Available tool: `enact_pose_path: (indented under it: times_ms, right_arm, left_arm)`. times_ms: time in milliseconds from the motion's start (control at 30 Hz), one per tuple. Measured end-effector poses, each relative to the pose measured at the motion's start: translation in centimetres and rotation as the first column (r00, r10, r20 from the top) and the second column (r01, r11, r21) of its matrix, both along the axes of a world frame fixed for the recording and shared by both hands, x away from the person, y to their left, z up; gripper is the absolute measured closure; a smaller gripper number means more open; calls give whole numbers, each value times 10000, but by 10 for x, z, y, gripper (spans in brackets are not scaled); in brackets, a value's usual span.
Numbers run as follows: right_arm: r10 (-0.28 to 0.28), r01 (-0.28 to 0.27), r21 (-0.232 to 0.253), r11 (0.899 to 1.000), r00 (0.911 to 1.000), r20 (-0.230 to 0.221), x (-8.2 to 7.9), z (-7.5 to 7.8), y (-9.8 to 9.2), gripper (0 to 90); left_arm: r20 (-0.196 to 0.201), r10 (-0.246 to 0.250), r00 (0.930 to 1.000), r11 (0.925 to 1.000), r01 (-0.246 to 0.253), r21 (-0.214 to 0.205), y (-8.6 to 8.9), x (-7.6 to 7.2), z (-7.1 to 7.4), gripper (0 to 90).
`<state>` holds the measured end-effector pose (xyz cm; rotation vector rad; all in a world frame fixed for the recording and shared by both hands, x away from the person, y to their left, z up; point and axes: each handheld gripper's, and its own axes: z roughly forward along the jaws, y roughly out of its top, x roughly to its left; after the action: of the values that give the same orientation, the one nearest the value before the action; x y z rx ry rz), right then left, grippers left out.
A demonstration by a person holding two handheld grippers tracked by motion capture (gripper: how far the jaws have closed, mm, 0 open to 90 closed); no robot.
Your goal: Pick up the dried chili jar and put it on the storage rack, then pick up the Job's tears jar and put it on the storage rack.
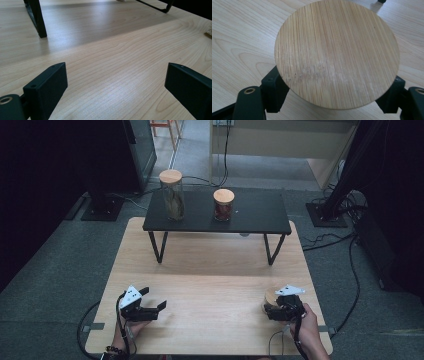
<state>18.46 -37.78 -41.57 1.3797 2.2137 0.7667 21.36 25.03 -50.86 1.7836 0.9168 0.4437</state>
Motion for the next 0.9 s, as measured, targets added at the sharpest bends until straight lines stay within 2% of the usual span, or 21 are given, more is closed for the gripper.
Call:
enact_pose_path:
  times_ms: [100,200,567,900]
  right_arm:
    - [-42,41,181,9998,10000,13,-1,2,-4,248]
    - [-19,17,146,9999,10000,93,-1,6,-5,248]
    - [164,-167,112,9998,9996,234,6,30,-4,249]
    - [144,-156,393,9991,9995,288,15,51,-3,249]
  left_arm:
    - [7,41,10000,10000,-41,-15,0,-1,0,45]
    - [-14,101,9999,9999,-101,-26,0,-1,0,45]
    - [-23,135,9999,9999,-135,-49,-1,-1,0,45]
    - [-25,130,9999,9999,-131,-47,-1,-1,0,45]
